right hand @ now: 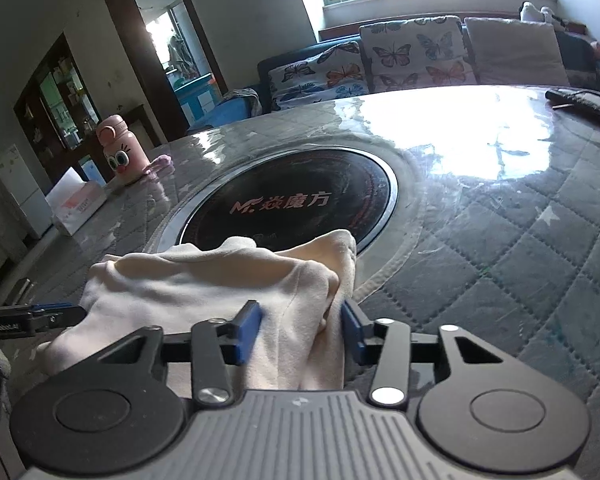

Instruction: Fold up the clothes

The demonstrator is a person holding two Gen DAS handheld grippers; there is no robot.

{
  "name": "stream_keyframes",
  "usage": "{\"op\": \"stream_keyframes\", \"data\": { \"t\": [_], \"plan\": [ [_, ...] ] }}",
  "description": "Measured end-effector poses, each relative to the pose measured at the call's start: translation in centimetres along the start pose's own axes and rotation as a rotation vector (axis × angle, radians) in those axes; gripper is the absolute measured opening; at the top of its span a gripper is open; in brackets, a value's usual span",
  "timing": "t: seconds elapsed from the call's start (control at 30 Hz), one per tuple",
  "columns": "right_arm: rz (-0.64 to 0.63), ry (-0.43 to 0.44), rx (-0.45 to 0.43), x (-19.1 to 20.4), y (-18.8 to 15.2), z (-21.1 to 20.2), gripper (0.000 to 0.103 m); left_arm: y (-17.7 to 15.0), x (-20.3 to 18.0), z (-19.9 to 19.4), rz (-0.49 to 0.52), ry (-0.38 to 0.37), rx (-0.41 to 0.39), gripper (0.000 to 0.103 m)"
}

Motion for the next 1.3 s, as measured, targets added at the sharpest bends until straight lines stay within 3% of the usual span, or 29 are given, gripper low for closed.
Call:
{"op": "stream_keyframes", "data": {
  "t": [0.07, 0.17, 0.23, 0.33, 0.77, 1.13, 1.3],
  "plan": [
    [0.008, 0.005, 0.000, 0.1, 0.0, 0.0, 0.035, 0.0, 0.0, 0.1, -0.008, -0.009, 0.003, 0.053],
    [0.017, 0.007, -0.005, 0.2, 0.1, -0.1, 0.028, 0.0, -0.1, 0.2, -0.040, -0.041, 0.011, 0.041],
    [0.022, 0.010, -0.010, 0.2, 0.2, -0.2, 0.021, 0.0, -0.2, 0.3, -0.059, -0.061, 0.017, 0.026],
    [0.039, 0.012, -0.023, 0.2, 0.5, -0.6, 0.013, 0.1, -0.4, 0.2, -0.087, -0.079, 0.014, 0.014],
    [-0.056, 0.074, -0.075, 5.0, 4.4, -0.8, 0.010, 3.6, 0.3, -3.6, -0.061, -0.050, -0.114, 0.012],
    [-0.128, 0.166, -0.086, 12.1, 9.1, 4.0, 0.004, 7.9, 7.3, -5.8, -0.101, 0.075, -0.205, 0.010],
    [-0.127, 0.201, -0.076, 14.8, 10.2, 7.7, 0.004, 7.7, 10.9, -4.5, -0.130, 0.158, -0.175, 0.009]
  ]
}}
Point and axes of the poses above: each gripper's, at about its wrist camera, not at the fingertips, and z roughly the way its jaws point, x to its left, y to its top, the point moved 9 cm from there along z, roughly the way its jaws point, and after that the axes turned 1 degree about -y, right-handed, at the moved point
